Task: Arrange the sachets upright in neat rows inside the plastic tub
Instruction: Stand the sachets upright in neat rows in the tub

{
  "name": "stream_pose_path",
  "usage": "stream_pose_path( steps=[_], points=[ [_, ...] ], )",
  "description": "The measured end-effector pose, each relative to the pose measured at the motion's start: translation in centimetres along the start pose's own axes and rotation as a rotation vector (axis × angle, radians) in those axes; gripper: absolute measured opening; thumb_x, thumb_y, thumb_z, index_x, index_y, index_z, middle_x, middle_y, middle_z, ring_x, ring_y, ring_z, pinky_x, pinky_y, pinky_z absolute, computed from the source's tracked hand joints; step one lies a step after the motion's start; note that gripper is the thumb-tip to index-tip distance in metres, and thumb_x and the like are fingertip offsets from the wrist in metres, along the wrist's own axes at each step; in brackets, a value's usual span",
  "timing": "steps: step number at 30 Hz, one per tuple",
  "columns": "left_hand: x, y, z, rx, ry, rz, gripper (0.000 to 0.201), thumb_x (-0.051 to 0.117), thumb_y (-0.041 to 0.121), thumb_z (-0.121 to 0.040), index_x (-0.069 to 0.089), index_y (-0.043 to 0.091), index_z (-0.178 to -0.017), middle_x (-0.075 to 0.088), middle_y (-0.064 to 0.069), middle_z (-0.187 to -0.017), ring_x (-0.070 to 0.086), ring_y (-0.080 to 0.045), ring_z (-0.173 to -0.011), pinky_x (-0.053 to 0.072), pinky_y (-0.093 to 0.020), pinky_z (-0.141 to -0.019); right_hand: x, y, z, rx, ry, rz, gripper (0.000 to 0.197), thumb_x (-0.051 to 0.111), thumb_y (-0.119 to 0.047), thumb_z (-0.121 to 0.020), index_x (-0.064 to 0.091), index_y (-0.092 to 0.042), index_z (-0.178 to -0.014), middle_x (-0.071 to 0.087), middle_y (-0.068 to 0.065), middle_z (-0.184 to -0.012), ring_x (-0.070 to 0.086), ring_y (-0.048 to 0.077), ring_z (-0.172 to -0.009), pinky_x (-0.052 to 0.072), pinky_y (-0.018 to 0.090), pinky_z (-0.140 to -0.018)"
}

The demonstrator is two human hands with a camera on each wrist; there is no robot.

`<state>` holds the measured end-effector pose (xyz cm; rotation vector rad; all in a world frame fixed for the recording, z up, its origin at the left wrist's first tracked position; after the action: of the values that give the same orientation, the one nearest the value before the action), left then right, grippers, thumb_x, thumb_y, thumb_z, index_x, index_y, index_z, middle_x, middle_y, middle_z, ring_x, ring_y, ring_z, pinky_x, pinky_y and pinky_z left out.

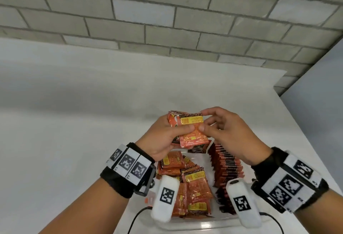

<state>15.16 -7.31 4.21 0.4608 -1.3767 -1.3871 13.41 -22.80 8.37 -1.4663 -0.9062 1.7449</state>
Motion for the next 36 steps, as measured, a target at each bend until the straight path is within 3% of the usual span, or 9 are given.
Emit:
stream_pose_path(
  steps=[3, 8, 11, 14, 17, 21, 27, 31, 36],
  points=[
    [0.9, -0.3, 0.1, 0.005, -0.015, -0.015, 0.030, 0.070, 0.017, -0.070, 0.066, 0.016, -0.100, 0.073, -0.007, -0.095, 0.070, -0.021, -0.088, 0.058, -0.035, -0.070, -0.7, 0.4, 0.1, 0.021, 0.003, -0.125, 0.028, 0.070, -0.017, -0.083, 0.061, -0.024, -0.109, 0.068, -0.006, -0.082, 0.067, 0.020, -0.080, 0.054, 0.031, -0.069],
    [1.4, -0.5, -0.4, -0.031, 0.060, 0.145, 0.051, 0.061, 0.048, -0.069, 0.063, 0.011, -0.104, 0.072, -0.011, -0.096, 0.070, -0.022, -0.089, 0.057, -0.041, -0.083, -2.2, 0.4, 0.7, -0.152, 0.177, -0.086, 0.015, 0.070, -0.008, -0.082, 0.058, -0.017, -0.080, 0.063, -0.005, -0.080, 0.060, 0.009, -0.075, 0.048, 0.018, -0.065],
    [1.4, -0.5, -0.8, -0.035, 0.090, 0.252, 0.047, 0.060, 0.044, -0.073, 0.061, 0.008, -0.104, 0.072, -0.008, -0.082, 0.070, -0.017, -0.074, 0.059, -0.037, -0.076, -2.1, -0.3, 1.7, -0.361, 0.270, 0.050, 0.019, 0.071, -0.002, -0.080, 0.059, -0.016, -0.075, 0.060, -0.005, -0.089, 0.057, 0.005, -0.086, 0.045, 0.011, -0.068],
    [1.9, -0.8, -0.6, -0.051, 0.069, 0.271, 0.031, 0.064, 0.024, -0.077, 0.062, 0.006, -0.102, 0.071, -0.016, -0.099, 0.070, -0.022, -0.084, 0.058, -0.038, -0.078, -1.4, 0.5, 1.9, -0.430, 0.258, 0.193, 0.015, 0.073, -0.003, -0.077, 0.064, -0.015, -0.077, 0.052, -0.005, -0.089, 0.051, 0.005, -0.087, 0.039, 0.009, -0.070],
    [1.8, -1.1, -0.6, -0.024, 0.087, 0.216, 0.043, 0.065, 0.006, -0.073, 0.060, -0.004, -0.115, 0.064, -0.024, -0.113, 0.067, -0.028, -0.093, 0.055, -0.038, -0.082, -0.8, 1.6, 1.7, -0.365, 0.140, 0.300, 0.014, 0.076, -0.013, -0.076, 0.067, -0.021, -0.083, 0.046, -0.008, -0.089, 0.045, 0.003, -0.089, 0.032, 0.006, -0.073],
    [1.5, -1.1, -0.8, 0.015, 0.111, 0.130, 0.047, 0.069, 0.005, -0.071, 0.061, -0.004, -0.116, 0.067, -0.022, -0.111, 0.067, -0.030, -0.095, 0.055, -0.039, -0.083, -1.3, 1.4, 1.6, -0.297, 0.042, 0.302, 0.018, 0.073, -0.036, -0.078, 0.067, -0.032, -0.095, 0.049, -0.013, -0.097, 0.044, -0.002, -0.097, 0.029, 0.007, -0.075],
    [1.9, -0.8, -0.8, 0.052, 0.069, -0.051, 0.032, 0.071, -0.003, -0.072, 0.067, 0.006, -0.103, 0.072, -0.014, -0.094, 0.070, -0.026, -0.085, 0.057, -0.040, -0.077, -2.1, 0.0, 0.0, -0.306, 0.046, 0.377, 0.034, 0.063, -0.025, -0.090, 0.059, -0.029, -0.123, 0.057, -0.013, -0.106, 0.053, 0.000, -0.093, 0.037, 0.010, -0.076],
    [1.5, -0.2, -0.8, 0.082, 0.127, -0.048, 0.019, 0.070, 0.012, -0.078, 0.066, 0.010, -0.096, 0.071, -0.009, -0.089, 0.069, -0.021, -0.080, 0.057, -0.033, -0.069, -2.1, -0.3, -0.8, -0.220, -0.032, 0.358, 0.020, 0.068, -0.016, -0.086, 0.064, -0.026, -0.103, 0.059, -0.010, -0.082, 0.055, 0.002, -0.074, 0.042, 0.009, -0.067],
    [-1.7, 0.1, -0.6, 0.031, 0.359, 0.006, 0.010, 0.062, 0.027, -0.092, 0.060, 0.018, -0.096, 0.062, -0.004, -0.083, 0.059, -0.015, -0.069, 0.051, -0.030, -0.068, -1.5, 1.7, -1.5, -0.101, -0.183, 0.535, 0.012, 0.069, -0.014, -0.085, 0.062, -0.024, -0.086, 0.060, -0.012, -0.078, 0.053, -0.001, -0.070, 0.040, 0.007, -0.062]
  ],
)
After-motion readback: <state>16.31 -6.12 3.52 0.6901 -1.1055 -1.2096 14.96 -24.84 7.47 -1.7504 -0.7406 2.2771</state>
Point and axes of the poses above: each hand's wrist, its own z-axis away from the middle knuckle, its own x-axis out of the palm, y = z × x, the point moved 4 cm from there along -z, towards the middle knuckle
